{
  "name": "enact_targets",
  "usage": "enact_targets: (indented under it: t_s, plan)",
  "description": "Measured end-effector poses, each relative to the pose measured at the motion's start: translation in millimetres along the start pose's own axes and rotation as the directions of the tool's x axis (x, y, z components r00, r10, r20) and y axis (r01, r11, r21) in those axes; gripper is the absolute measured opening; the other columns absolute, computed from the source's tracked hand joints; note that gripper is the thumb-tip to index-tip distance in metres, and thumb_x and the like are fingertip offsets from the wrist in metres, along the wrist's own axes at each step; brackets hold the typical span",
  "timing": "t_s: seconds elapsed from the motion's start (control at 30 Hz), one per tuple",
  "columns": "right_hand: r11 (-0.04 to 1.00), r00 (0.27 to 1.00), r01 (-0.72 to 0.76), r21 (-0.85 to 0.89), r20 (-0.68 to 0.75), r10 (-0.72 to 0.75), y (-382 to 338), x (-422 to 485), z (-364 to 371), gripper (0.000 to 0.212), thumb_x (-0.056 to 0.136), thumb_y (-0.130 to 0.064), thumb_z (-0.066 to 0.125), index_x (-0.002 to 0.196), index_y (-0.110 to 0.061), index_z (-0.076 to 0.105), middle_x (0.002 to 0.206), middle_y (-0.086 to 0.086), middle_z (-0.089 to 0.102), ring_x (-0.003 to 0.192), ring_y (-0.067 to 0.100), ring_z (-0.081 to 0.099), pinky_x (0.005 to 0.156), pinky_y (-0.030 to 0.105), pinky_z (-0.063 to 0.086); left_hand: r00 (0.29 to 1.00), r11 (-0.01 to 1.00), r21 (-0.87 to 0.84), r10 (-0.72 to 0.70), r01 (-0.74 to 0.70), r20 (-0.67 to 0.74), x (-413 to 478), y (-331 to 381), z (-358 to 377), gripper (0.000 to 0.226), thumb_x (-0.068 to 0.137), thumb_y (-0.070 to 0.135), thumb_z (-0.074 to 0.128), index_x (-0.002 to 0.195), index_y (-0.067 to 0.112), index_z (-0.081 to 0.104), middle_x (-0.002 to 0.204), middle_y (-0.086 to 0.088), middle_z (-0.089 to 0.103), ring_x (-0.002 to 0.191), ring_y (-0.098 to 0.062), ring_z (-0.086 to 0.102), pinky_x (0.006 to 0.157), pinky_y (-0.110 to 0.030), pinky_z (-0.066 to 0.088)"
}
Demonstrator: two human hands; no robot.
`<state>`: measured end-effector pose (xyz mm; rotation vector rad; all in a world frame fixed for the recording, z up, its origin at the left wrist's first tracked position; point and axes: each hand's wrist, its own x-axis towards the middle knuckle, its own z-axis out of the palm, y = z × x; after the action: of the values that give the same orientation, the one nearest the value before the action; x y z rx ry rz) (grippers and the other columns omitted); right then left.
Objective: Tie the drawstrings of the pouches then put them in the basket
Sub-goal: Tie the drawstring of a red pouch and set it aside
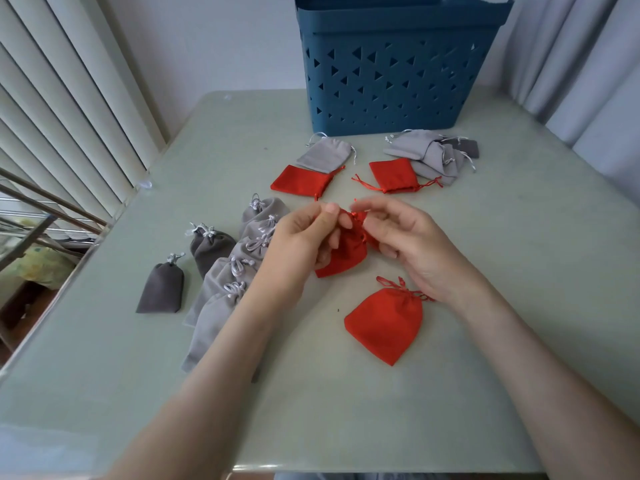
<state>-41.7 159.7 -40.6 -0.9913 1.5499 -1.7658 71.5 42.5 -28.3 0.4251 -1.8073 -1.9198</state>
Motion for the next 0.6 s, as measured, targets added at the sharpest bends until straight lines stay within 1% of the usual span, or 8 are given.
enact_targets:
  t_s: [0.1,0.17,0.2,0.27,0.33,0.37,0.5,0.6]
  plan:
    - [0.999,0.999,-0.049,-0.005,-0.010,0.049,1.0,-2.5,5.7,0.016,0.089,-0.001,0.057,0.090,-0.015,0.065,0.069,-0.006,0.058,0.058,-0.002,0.047,0.053,0.008,0.038,0.998,1.000,-0.029,-0.005,0.007,0.055,-3.0,1.0,2.8,0.028,0.099,0.020,0.043,0.087,0.003,0.062,0.055,0.005,0.044,0.046,-0.009,0.029,0.042,-0.018,0.019]
    - [0.999,0.999,-0.041,-0.020,0.014,0.042,0.5,-2.8,6.3,0.015,0.088,-0.002,0.059,0.084,-0.015,0.064,0.068,-0.006,0.060,0.062,0.001,0.049,0.056,0.007,0.038,0.999,0.999,0.023,0.026,-0.027,0.034,-4.2,0.0,4.1,0.021,0.099,0.018,0.044,0.097,0.014,0.065,0.057,0.006,0.046,0.048,-0.007,0.034,0.043,-0.015,0.025]
    - [0.999,0.999,-0.034,-0.026,0.028,0.035,0.1,-2.6,6.9,0.015,0.088,-0.002,0.058,0.083,-0.015,0.063,0.070,-0.005,0.062,0.063,0.002,0.050,0.057,0.007,0.038,0.997,0.993,0.086,0.076,-0.078,0.026,-4.5,-1.0,5.0,0.021,0.099,0.015,0.045,0.103,0.019,0.065,0.060,0.006,0.048,0.051,-0.005,0.040,0.047,-0.014,0.031]
    - [1.000,0.999,-0.022,-0.015,0.032,0.023,-2.2,-2.9,8.2,0.016,0.089,0.001,0.055,0.084,-0.012,0.062,0.068,-0.010,0.064,0.059,-0.003,0.051,0.055,0.007,0.038,0.976,0.940,0.267,0.216,-0.214,0.021,-4.0,-5.5,5.3,0.024,0.098,0.014,0.045,0.110,0.024,0.063,0.074,0.007,0.055,0.070,-0.002,0.052,0.068,-0.012,0.041]
    - [1.000,1.000,-0.017,0.011,0.023,0.017,-2.7,-3.2,8.9,0.014,0.088,0.001,0.055,0.084,-0.011,0.061,0.070,-0.010,0.065,0.058,-0.005,0.050,0.053,0.007,0.037,0.947,0.842,0.457,0.322,-0.287,0.001,-0.7,-12.4,1.6,0.026,0.093,0.019,0.047,0.107,0.032,0.064,0.091,0.012,0.054,0.093,-0.001,0.050,0.088,-0.014,0.037]
    - [1.000,1.000,-0.014,0.014,0.027,0.014,-3.1,-3.5,9.2,0.013,0.088,-0.001,0.057,0.084,-0.013,0.062,0.072,-0.010,0.065,0.059,-0.004,0.049,0.053,0.007,0.037,0.940,0.808,0.517,0.341,-0.284,-0.016,0.9,-14.5,0.0,0.024,0.091,0.022,0.049,0.103,0.034,0.065,0.095,0.014,0.052,0.098,-0.002,0.046,0.092,-0.014,0.033]
    - [1.000,1.000,-0.010,-0.018,0.028,0.011,-1.7,-3.1,8.4,0.010,0.080,-0.016,0.063,0.076,-0.023,0.068,0.077,0.004,0.059,0.060,0.002,0.044,0.051,0.012,0.031,0.938,0.779,0.577,0.342,-0.247,-0.060,3.2,-16.8,-2.6,0.009,0.086,0.031,0.059,0.081,0.038,0.063,0.094,0.019,0.055,0.100,-0.010,0.043,0.088,-0.007,0.026]
    - [1.000,1.000,0.019,0.022,0.002,-0.019,-2.7,-3.0,9.9,0.014,0.084,-0.002,0.063,0.081,-0.016,0.063,0.066,-0.009,0.057,0.056,-0.002,0.045,0.052,0.008,0.034,0.954,0.840,0.505,0.285,-0.201,-0.094,2.1,-14.9,-0.7,0.024,0.089,0.023,0.063,0.073,0.041,0.062,0.078,0.027,0.062,0.093,-0.010,0.053,0.084,-0.017,0.037]
